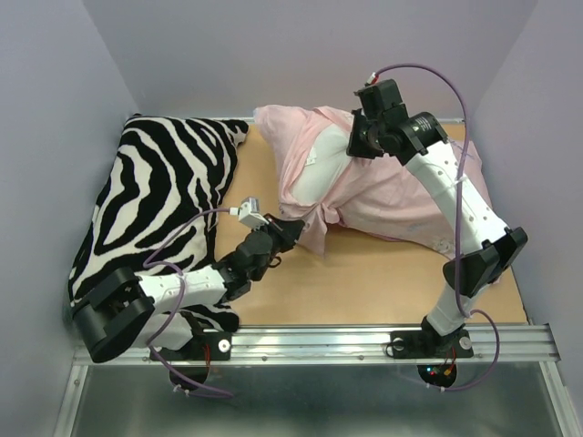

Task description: Remove the pillowcase from the pillow

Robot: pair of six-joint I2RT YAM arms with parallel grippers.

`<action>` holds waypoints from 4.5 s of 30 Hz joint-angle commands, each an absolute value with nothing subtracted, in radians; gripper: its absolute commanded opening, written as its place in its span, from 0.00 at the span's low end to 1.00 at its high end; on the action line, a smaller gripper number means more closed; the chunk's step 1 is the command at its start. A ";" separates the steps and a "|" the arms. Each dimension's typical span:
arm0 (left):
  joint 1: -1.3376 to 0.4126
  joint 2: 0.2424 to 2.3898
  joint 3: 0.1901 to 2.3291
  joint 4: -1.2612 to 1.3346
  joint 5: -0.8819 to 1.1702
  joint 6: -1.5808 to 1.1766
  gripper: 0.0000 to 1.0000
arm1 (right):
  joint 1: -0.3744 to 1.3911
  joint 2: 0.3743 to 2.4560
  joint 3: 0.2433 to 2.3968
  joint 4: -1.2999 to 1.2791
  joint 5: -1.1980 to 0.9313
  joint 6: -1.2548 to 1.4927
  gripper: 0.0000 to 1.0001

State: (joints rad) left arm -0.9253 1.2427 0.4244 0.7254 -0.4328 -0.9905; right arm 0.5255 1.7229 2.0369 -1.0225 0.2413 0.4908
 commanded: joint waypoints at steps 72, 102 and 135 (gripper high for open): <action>-0.953 1.354 0.387 0.482 -0.295 -0.868 0.00 | 0.519 1.485 1.707 -0.634 0.405 0.373 0.00; -1.015 1.353 0.342 0.528 -0.242 -0.861 0.26 | 0.391 1.543 1.881 -0.686 0.242 0.414 0.01; -1.094 1.433 1.250 -0.051 -0.698 -0.643 0.62 | 0.440 1.453 1.569 -0.551 0.169 0.468 0.00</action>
State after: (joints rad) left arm -1.0931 1.4158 1.1839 -0.0067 -0.6556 -0.6735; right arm 0.4335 1.4918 1.5692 -0.6796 0.1387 0.4492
